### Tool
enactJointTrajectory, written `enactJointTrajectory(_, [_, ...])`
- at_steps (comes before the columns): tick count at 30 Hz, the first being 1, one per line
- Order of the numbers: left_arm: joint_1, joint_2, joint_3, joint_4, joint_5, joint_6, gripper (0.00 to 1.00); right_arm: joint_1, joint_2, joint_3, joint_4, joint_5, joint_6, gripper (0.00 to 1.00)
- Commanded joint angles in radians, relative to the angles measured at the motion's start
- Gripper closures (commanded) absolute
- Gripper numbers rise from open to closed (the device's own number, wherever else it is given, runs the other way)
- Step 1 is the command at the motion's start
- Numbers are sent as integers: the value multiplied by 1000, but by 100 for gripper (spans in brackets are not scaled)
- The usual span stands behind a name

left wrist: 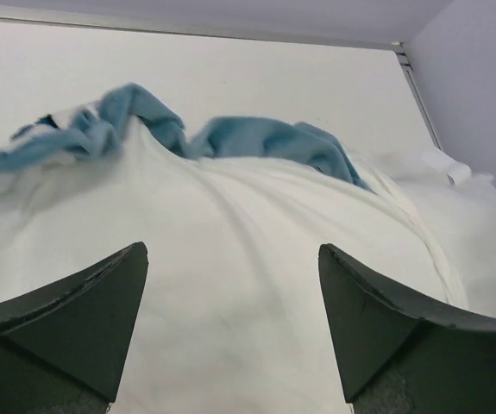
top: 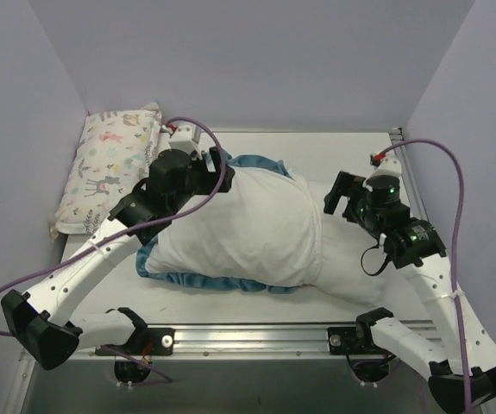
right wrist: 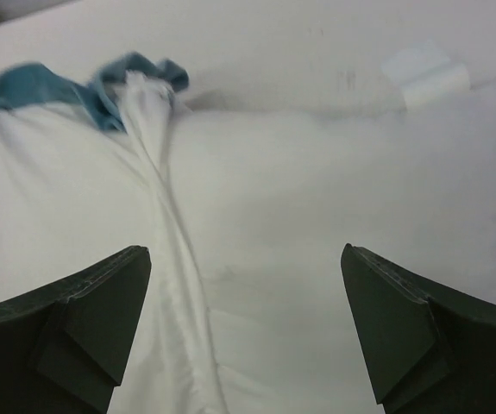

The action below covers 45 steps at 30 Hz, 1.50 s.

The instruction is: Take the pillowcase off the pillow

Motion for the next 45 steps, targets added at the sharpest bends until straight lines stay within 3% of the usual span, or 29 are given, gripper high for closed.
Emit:
enactJointTrajectory(1, [-128, -21, -81, -29, -132, -4, 12, 12, -26, -280, 48, 30, 47, 2])
enactJointTrajectory(4, [-249, 66, -107, 33, -158, -30, 10, 7, 13, -402, 120, 20, 78, 1])
enactJointTrajectory(7, [-335, 219, -30, 18, -175, -42, 10, 4, 61, -447, 198, -25, 99, 2])
enactJointTrajectory(11, [-394, 341, 13, 18, -192, -65, 10, -11, 58, -494, 259, -49, 115, 6])
enactJointTrajectory(13, [-397, 356, -1, 13, -200, -74, 17, -17, 29, -505, 273, -63, 116, 8])
enactJointTrajectory(14, [-397, 362, -7, -4, -207, -87, 22, -21, 20, -511, 278, -66, 119, 8])
enactJointTrajectory(15, [-397, 367, -9, -18, -241, -90, 34, -24, 9, -513, 276, -66, 119, 8])
enactJointTrajectory(16, [-397, 364, -15, -34, -261, -94, 62, -27, -5, -513, 278, -63, 119, 8])
enactJointTrajectory(19, [-388, 326, -44, -73, -327, -102, 100, -44, -20, -527, 281, -60, 119, 4])
enactJointTrajectory(25, [-322, 168, -145, -108, -388, -111, 100, -99, -8, -554, 312, -109, 126, 0])
enactJointTrajectory(32, [-248, 33, -263, -114, -352, -111, 100, -174, -2, -603, 416, -304, 153, 0])
enactJointTrajectory(38, [-247, 40, -314, -1, -249, -87, 100, -172, 35, -609, 519, -520, 150, 1])
enactJointTrajectory(45, [-256, 118, -280, 51, -201, -90, 100, -108, 23, -567, 419, -534, 38, 0])
